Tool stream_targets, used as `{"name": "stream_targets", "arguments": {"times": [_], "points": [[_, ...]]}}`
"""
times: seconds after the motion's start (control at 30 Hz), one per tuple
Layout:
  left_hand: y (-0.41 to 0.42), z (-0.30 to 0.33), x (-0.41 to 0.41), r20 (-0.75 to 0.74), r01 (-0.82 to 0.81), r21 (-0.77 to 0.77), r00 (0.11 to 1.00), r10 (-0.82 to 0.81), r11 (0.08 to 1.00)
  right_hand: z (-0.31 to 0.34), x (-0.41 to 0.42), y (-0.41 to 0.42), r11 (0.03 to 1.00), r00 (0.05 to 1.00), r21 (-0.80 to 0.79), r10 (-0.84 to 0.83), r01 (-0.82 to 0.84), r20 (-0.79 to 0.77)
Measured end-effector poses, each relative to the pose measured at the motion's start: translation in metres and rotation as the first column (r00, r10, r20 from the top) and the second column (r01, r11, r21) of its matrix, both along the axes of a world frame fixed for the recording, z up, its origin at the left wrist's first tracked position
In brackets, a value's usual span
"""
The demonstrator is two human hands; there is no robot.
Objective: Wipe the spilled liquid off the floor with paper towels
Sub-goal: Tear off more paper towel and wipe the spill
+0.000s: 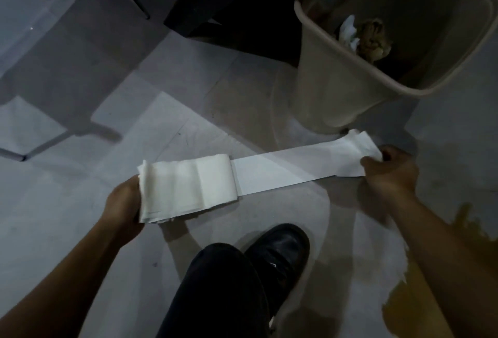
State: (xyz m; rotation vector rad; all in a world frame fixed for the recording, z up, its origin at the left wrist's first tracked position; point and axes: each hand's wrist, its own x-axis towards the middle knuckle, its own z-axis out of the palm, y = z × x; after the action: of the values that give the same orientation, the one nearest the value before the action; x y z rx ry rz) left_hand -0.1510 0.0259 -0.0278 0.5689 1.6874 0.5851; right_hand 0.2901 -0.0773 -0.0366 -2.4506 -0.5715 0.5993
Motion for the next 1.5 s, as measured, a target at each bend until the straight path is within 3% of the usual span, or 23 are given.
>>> {"name": "stream_targets", "arguments": {"times": [0.1,0.3,0.37,0.4,0.47,0.53,0.6,0.67,0.8,0.9,1.0,1.07,1.2,1.3,1.37,1.43,1.5], "points": [[-0.006,-0.001,-0.024,-0.044,0.004,-0.047,0.999,-0.006,0.999,-0.001,0.015,-0.007,1.000,0.997,-0.027,-0.009,0.011,0.077],[-0.012,-0.009,-0.048,-0.179,-0.217,-0.048,0.962,0.205,0.975,0.000,0.011,-0.006,1.000,0.989,-0.024,0.022,-0.019,0.143],[-0.012,-0.011,-0.050,-0.275,-0.129,0.019,0.953,0.129,0.991,0.001,0.003,-0.007,0.998,0.974,0.017,0.061,-0.066,0.217],[-0.014,-0.011,-0.051,-0.414,0.015,0.051,0.910,0.007,0.999,0.002,-0.003,-0.008,0.992,0.958,0.047,0.096,-0.113,0.270],[-0.019,-0.008,-0.049,-0.702,0.337,0.030,0.677,-0.220,0.941,0.006,-0.026,-0.007,0.973,0.929,0.117,0.151,-0.201,0.337],[-0.023,-0.003,-0.035,-0.821,0.431,0.042,0.529,-0.215,0.901,0.011,-0.063,-0.003,0.948,0.927,0.188,0.185,-0.255,0.327],[-0.028,0.003,-0.010,-0.823,0.485,0.090,0.529,-0.209,0.870,0.014,-0.108,0.005,0.907,0.913,0.235,0.274,-0.350,0.302],[-0.035,0.004,0.022,-0.777,0.564,0.140,0.571,-0.263,0.814,0.009,-0.153,0.012,0.852,0.854,0.174,0.439,-0.494,0.278],[-0.046,-0.006,0.081,-0.632,0.614,0.184,0.672,-0.386,0.768,-0.017,-0.202,0.026,0.736,0.743,-0.212,0.667,-0.643,0.061],[-0.052,-0.015,0.100,-0.591,0.650,0.107,0.650,-0.477,0.753,-0.028,-0.200,0.025,0.752,0.770,-0.232,0.637,-0.617,0.017],[-0.051,-0.024,0.104,-0.595,0.648,-0.030,0.600,-0.535,0.761,-0.025,-0.190,0.026,0.827,0.818,-0.125,0.562,-0.549,0.121],[-0.046,-0.028,0.107,-0.606,0.640,-0.106,0.565,-0.560,0.761,-0.022,-0.183,0.033,0.855,0.846,-0.176,0.513,-0.488,0.147],[-0.037,-0.039,0.111,-0.623,0.655,-0.235,0.466,-0.628,0.719,-0.019,-0.180,0.052,0.835,0.899,-0.370,0.438,-0.407,0.000],[-0.028,-0.038,0.104,-0.638,0.686,-0.233,0.427,-0.640,0.689,-0.024,-0.193,0.055,0.824,0.894,-0.365,0.445,-0.434,-0.058],[-0.024,-0.035,0.093,-0.633,0.696,-0.154,0.475,-0.611,0.701,-0.028,-0.198,0.055,0.845,0.890,-0.281,0.446,-0.454,-0.097],[-0.024,-0.027,0.079,-0.508,0.595,-0.026,0.684,-0.524,0.803,-0.026,-0.192,0.051,0.865,0.892,-0.219,0.442,-0.451,-0.089],[-0.024,-0.018,0.059,-0.271,0.382,0.083,0.897,-0.348,0.920,-0.025,-0.175,0.045,0.890,0.908,-0.177,0.415,-0.420,-0.065]]}}
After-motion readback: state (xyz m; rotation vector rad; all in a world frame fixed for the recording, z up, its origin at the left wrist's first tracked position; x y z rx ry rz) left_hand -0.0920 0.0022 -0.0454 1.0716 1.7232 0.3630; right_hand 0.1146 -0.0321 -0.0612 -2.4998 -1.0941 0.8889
